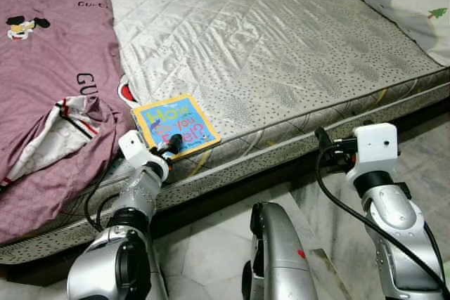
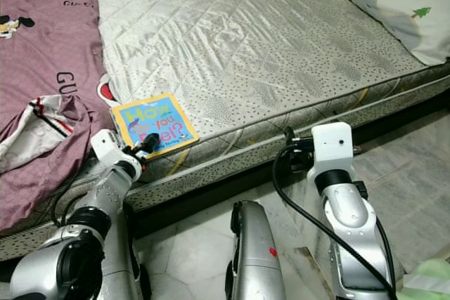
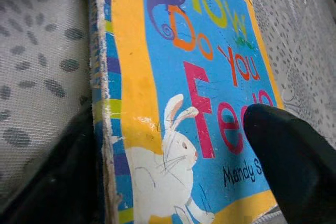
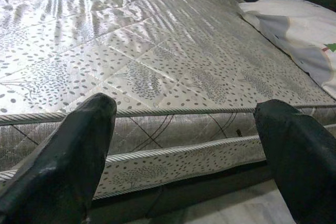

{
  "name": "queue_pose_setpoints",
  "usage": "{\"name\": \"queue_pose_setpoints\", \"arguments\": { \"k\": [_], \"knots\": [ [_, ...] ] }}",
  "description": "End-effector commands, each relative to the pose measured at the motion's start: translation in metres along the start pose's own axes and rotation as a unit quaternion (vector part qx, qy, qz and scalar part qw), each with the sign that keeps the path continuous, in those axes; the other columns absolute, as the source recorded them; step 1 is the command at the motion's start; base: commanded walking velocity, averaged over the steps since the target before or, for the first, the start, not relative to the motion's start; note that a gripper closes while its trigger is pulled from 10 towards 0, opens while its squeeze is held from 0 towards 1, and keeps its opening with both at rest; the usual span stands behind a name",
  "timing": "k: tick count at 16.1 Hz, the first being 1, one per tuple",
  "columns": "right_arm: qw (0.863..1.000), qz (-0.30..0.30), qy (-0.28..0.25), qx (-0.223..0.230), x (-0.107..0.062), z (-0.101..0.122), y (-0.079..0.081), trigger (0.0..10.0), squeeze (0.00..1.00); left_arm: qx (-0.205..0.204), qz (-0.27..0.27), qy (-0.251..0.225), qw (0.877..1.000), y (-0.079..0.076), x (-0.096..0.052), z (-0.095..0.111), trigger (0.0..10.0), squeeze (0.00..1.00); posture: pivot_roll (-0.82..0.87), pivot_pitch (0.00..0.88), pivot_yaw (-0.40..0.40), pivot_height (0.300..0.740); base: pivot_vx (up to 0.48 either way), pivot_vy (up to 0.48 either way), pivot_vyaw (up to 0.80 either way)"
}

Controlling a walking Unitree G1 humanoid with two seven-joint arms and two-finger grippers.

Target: Clean up the room

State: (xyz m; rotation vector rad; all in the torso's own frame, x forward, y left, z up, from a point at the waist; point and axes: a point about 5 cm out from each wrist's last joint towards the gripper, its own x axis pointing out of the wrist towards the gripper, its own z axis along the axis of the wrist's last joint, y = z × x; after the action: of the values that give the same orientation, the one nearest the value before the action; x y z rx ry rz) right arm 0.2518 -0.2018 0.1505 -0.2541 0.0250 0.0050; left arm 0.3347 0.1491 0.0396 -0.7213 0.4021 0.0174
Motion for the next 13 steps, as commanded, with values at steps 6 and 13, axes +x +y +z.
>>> {"name": "queue_pose_setpoints", "arguments": {
  "k": [6,13],
  "knots": [
    [1.000,-0.004,-0.007,-0.002,0.008,0.002,-0.002,10.0,0.00,-0.068,-0.038,0.074,0.994,-0.007,-0.001,-0.027,0.0,0.00,-0.24,0.073,-0.090,0.514,0.000,0.000,0.00],
    [1.000,-0.001,-0.015,-0.001,0.017,0.003,0.002,10.0,0.00,-0.097,-0.031,0.054,0.993,-0.005,0.001,-0.015,0.0,0.00,-0.23,0.050,-0.086,0.514,0.000,0.000,0.00]
  ]
}}
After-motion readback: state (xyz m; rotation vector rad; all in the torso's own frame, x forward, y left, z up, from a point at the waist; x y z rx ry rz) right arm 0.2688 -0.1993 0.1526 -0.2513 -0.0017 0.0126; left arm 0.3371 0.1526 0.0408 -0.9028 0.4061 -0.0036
